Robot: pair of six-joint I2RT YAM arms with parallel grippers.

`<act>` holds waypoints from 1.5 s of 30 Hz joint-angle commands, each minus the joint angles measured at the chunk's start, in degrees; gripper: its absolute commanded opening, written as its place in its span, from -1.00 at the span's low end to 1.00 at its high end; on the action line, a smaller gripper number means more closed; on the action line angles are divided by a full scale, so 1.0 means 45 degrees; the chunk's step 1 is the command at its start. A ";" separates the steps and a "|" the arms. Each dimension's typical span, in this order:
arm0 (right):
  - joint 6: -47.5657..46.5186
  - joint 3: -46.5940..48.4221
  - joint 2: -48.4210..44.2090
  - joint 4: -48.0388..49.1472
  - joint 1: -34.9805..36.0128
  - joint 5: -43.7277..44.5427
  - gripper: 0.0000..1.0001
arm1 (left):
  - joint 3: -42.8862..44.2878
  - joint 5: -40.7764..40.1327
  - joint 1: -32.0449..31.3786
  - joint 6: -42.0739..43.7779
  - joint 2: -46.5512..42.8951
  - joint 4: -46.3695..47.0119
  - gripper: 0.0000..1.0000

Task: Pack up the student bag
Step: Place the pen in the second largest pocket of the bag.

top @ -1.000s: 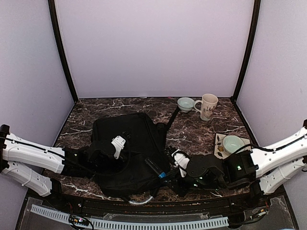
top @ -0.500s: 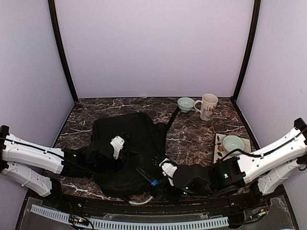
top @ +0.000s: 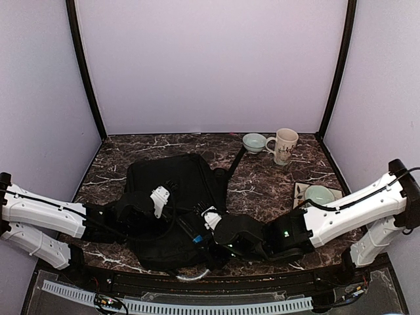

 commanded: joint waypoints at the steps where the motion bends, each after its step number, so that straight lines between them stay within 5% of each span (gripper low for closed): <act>1: -0.0365 0.1087 0.0584 -0.0144 -0.0836 -0.0197 -1.00 | -0.0078 0.0829 -0.0070 0.0077 -0.0322 0.0901 -1.00; 11: -0.0467 0.1750 0.2143 -0.1653 -0.2123 -0.2668 -1.00 | -0.0137 0.0661 -0.0090 0.0159 -0.0424 0.0950 -1.00; 26: -0.0186 -0.0683 0.1040 -0.0357 -0.2697 -0.4498 -1.00 | -0.0012 0.0551 -0.0109 0.0162 -0.0340 0.0774 -1.00; 45: 0.0613 0.1628 0.2139 -0.1087 -0.3460 -0.2156 -1.00 | 0.0013 0.1111 -0.0226 0.0134 -0.0487 0.0762 -1.00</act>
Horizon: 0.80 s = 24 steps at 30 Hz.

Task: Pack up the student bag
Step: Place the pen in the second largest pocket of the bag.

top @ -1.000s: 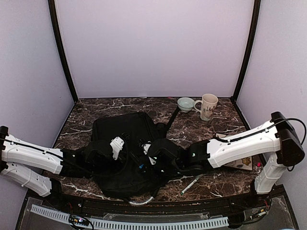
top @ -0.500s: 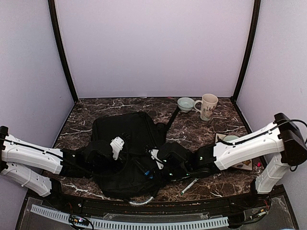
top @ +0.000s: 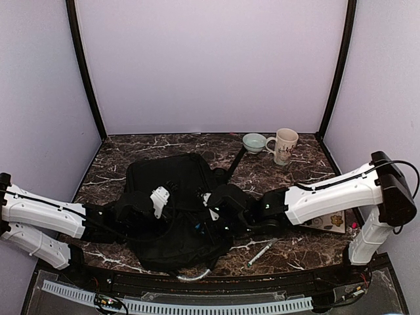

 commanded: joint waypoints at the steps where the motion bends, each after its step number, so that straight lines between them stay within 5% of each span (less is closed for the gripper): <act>1: 0.0185 0.0708 0.0518 -0.0488 -0.0382 0.1255 -1.00 | 0.0078 0.0884 -0.0246 0.0000 -0.0432 0.0595 -1.00; 13: 0.0566 0.1357 0.0876 0.0206 -0.0837 0.3021 -1.00 | 0.0051 0.1260 -0.0304 -0.0063 -0.0599 0.0684 -1.00; 24: 0.0174 -0.0101 -0.0120 0.1324 -0.0744 0.1140 -0.48 | 0.0024 0.1327 -0.0305 -0.0058 -0.0514 0.0793 -1.00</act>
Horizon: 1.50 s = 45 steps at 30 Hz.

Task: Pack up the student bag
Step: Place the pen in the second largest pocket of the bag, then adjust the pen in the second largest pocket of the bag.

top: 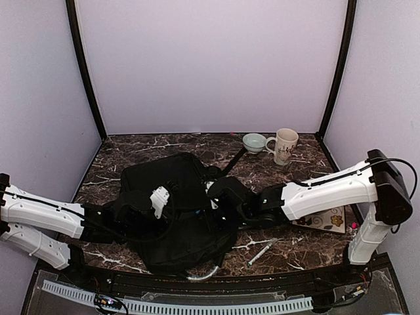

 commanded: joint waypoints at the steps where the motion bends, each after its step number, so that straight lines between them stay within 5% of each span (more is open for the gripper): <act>1: -0.0200 -0.0754 -0.0819 0.0642 -0.0105 -0.0333 -0.43 | 0.0032 0.0857 -0.0280 -0.0043 -0.0327 0.0649 -1.00; 5: -0.0431 -0.1253 -0.1552 0.0719 0.0270 -0.0332 -0.13 | 0.0040 0.0859 -0.0271 -0.0039 -0.0303 0.0661 -1.00; 9: -0.0560 -0.1459 -0.2285 0.0347 0.0781 0.0232 -0.10 | 0.0027 0.0839 -0.0280 -0.0063 -0.0303 0.0662 -1.00; 17: -0.0365 -0.1706 -0.2529 0.0264 0.1635 0.1294 -0.57 | 0.0036 0.0921 -0.0295 -0.0080 -0.0330 0.0664 -1.00; 30: -0.0289 -0.0630 -0.0482 -0.0521 0.1369 0.2432 -0.92 | -0.0041 0.0985 -0.0319 -0.0096 -0.0501 0.0654 -1.00; 45: -0.0972 0.1022 0.0799 -0.0244 0.0765 0.1871 -0.96 | -0.0027 0.1234 -0.0349 -0.0145 -0.0515 0.0654 -1.00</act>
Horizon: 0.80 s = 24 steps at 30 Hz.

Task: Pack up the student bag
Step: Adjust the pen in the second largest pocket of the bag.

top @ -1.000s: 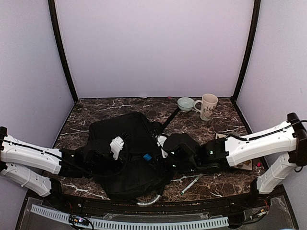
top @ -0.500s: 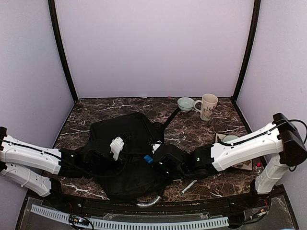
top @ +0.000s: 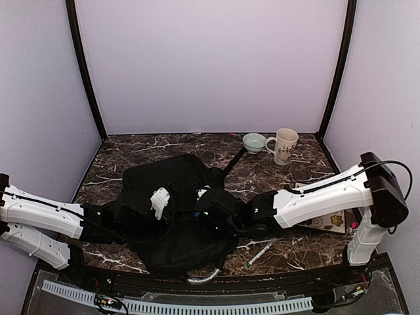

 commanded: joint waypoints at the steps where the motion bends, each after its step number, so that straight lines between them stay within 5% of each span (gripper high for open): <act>1: -0.0283 0.0534 0.0310 0.0381 -0.0333 -0.0202 -0.96 | -0.0041 0.0886 -0.0250 -0.0132 -0.0440 0.0753 -1.00; 17: -0.0242 -0.0146 0.0396 0.3190 -0.1286 -0.1531 -0.96 | -0.0014 0.1734 -0.0329 -0.0209 -0.0489 0.1223 -1.00; 24: -0.0046 -0.1147 -0.0297 0.3733 -0.1337 -0.1941 -0.91 | 0.0361 0.0712 -0.0330 -0.1378 -0.0041 0.1065 -1.00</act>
